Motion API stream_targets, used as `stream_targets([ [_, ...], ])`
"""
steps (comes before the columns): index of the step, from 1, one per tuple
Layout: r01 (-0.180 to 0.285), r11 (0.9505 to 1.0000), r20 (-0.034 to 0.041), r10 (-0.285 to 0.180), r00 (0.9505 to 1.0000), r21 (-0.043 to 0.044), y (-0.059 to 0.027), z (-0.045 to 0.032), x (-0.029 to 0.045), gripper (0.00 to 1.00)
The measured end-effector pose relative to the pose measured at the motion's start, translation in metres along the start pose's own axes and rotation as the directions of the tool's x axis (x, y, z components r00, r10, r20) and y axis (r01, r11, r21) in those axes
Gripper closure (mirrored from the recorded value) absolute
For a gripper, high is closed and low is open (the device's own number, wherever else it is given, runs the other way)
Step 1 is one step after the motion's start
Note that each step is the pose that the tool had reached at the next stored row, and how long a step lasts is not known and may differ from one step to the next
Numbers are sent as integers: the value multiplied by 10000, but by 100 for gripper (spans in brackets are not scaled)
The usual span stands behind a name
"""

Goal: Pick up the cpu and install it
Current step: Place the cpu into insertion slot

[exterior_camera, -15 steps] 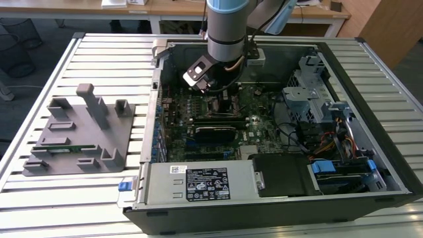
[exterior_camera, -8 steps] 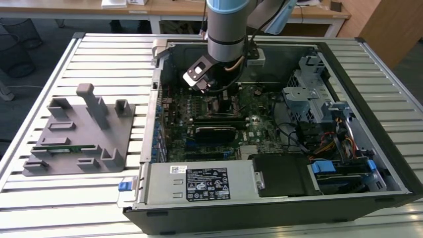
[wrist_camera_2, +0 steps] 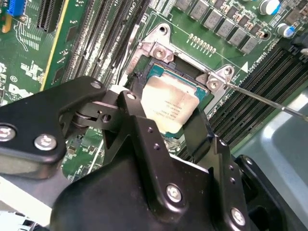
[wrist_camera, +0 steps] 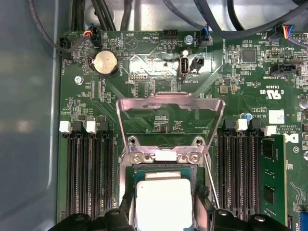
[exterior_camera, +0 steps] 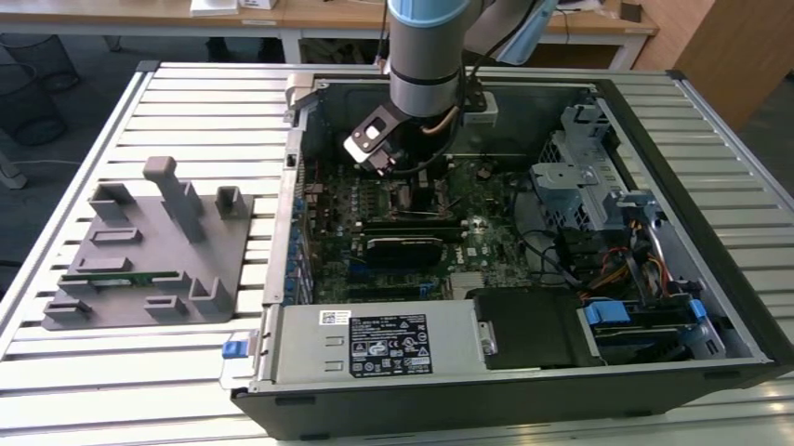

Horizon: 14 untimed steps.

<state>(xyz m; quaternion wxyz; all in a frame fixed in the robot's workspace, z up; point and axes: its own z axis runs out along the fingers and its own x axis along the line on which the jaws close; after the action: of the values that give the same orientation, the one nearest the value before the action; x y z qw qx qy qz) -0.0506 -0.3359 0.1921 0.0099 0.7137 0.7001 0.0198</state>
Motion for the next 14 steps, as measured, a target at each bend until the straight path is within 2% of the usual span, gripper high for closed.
stream_targets([
  [7, -1, 10000, -2, 1, 10000, -1, 1, -8, 0, 42],
  [8, -2, 10000, -3, 2, 10000, -1, 1, -10, 1, 46],
  [9, -9, 10000, -3, 9, 10000, -2, 1, -10, 1, 46],
  [14, -290, 9996, 9, 290, 9996, -6, 1, -10, 0, 46],
])
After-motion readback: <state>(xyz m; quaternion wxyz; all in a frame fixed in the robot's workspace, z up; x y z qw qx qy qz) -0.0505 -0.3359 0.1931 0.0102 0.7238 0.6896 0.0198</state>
